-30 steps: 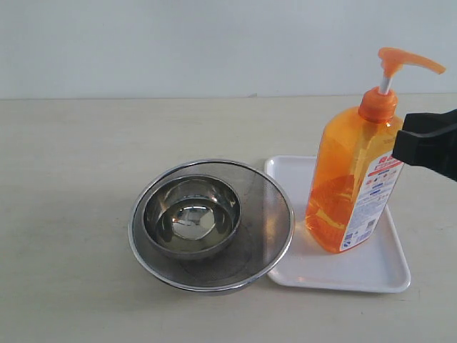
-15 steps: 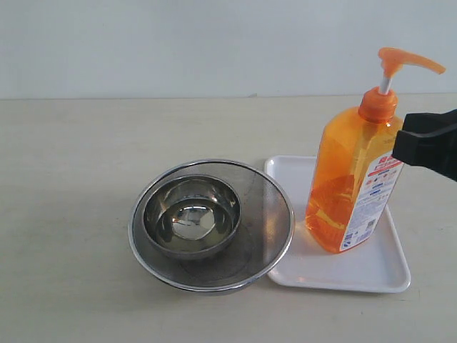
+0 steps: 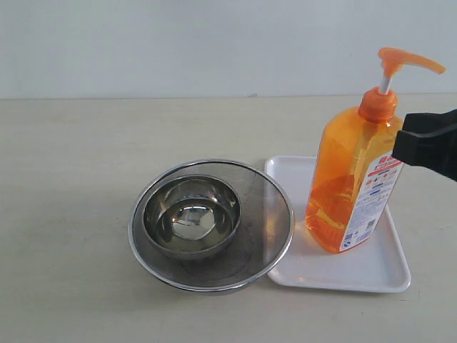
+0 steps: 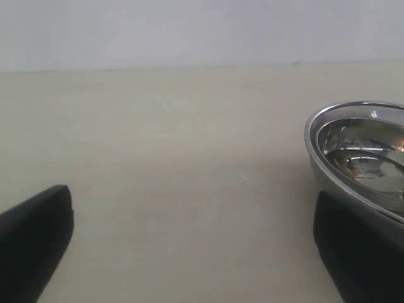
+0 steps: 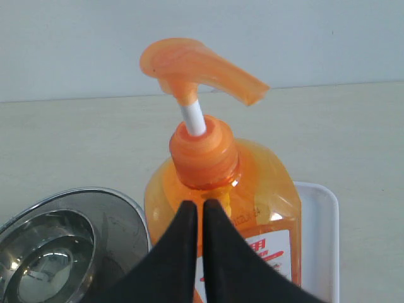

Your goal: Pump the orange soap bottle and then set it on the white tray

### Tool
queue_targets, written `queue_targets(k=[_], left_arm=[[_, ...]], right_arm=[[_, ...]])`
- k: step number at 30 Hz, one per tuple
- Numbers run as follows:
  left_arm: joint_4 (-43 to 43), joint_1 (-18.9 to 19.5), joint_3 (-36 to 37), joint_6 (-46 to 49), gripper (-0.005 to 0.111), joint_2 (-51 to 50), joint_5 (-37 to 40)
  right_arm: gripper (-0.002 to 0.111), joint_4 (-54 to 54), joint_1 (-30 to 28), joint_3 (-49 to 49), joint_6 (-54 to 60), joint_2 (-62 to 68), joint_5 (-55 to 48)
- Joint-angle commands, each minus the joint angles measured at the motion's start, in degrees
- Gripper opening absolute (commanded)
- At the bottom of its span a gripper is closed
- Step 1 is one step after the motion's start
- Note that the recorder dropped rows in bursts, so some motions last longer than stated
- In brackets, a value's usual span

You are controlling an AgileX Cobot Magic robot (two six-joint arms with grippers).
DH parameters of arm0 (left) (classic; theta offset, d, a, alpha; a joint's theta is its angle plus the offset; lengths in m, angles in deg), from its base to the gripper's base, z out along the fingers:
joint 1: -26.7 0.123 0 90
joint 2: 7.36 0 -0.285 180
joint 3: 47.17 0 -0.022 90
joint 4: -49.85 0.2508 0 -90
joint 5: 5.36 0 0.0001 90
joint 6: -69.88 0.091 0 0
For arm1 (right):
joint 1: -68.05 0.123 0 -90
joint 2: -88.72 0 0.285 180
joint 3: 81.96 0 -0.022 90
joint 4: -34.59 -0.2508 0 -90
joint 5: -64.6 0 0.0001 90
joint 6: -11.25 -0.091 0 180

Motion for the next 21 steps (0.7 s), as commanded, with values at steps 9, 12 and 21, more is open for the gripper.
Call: queue_targets(k=[9,12,21], left_arm=[[-0.51,0.25,0.18,0.00,0.096,0.21,0.11],[-0.51,0.25,0.18,0.00,0.096,0.21,0.11],[-0.51,0.25,0.18,0.48,0.096,0.21,0.10]], right_arm=[[0.000,0.16,-0.15,-0.26,0.43,-0.27,-0.74],[0.000,0.16,-0.15,-0.26,0.43,-0.27,-0.95],[0.000,0.16,-0.15,-0.26,0.58,-0.27,-3.21]])
